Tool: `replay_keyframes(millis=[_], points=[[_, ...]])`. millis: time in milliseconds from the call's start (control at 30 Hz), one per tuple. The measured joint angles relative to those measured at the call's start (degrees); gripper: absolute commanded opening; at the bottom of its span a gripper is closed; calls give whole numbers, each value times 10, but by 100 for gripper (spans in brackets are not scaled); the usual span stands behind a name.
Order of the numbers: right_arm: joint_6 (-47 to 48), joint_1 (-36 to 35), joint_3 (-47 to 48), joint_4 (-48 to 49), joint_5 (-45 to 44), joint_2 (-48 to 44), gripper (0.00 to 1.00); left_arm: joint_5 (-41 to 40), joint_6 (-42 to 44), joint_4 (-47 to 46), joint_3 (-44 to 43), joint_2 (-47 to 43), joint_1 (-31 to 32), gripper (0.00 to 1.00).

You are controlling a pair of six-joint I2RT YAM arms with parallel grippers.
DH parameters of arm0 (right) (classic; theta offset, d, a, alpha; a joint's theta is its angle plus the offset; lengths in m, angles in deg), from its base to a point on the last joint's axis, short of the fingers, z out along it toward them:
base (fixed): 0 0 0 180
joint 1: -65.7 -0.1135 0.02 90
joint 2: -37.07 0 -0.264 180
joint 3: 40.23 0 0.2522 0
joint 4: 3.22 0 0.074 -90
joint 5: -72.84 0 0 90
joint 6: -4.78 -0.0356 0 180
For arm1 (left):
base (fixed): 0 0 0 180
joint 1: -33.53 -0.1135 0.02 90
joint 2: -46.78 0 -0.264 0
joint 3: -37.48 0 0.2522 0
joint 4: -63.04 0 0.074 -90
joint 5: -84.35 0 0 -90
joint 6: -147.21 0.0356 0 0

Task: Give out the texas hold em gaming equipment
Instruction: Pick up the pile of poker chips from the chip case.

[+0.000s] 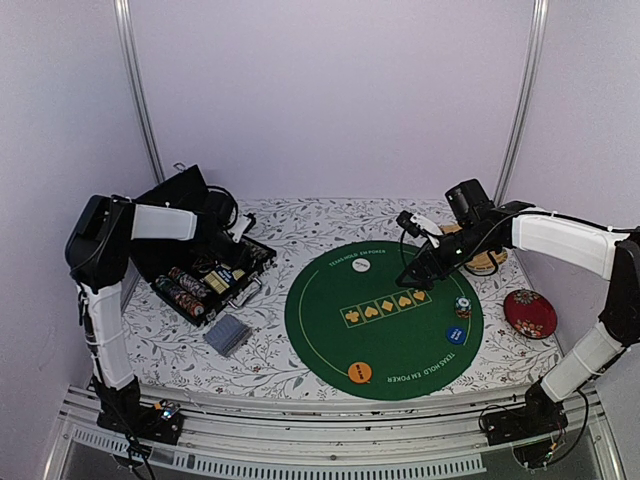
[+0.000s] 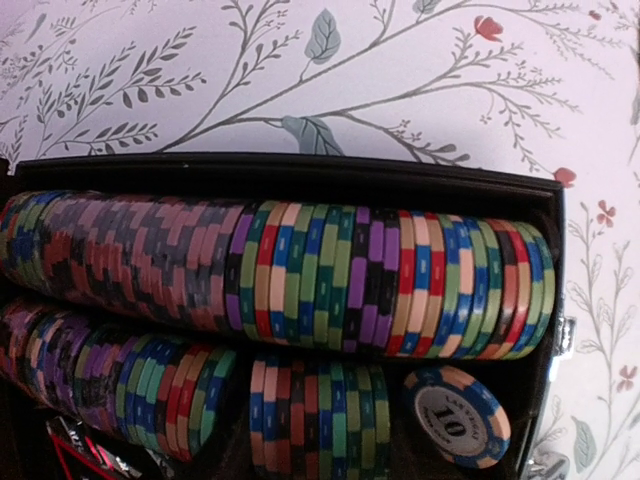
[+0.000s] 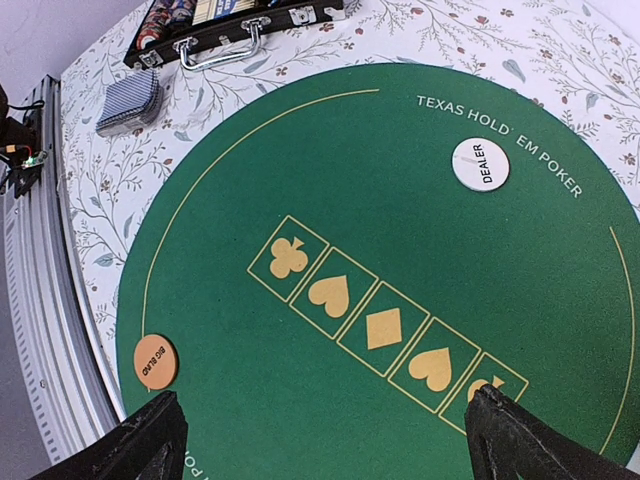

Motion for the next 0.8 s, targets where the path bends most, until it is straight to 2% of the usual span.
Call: replay_keyframes(millis=[233, 533, 800], points=[[0, -1, 0, 0, -1, 0, 99, 18, 4, -2, 1, 0, -7, 0], [-3, -2, 0, -1, -5, 0, 99, 23, -8, -11, 16, -17, -10, 0], [-10, -2, 0, -1, -17, -13, 99, 5, -66, 1, 35, -134, -10, 0]])
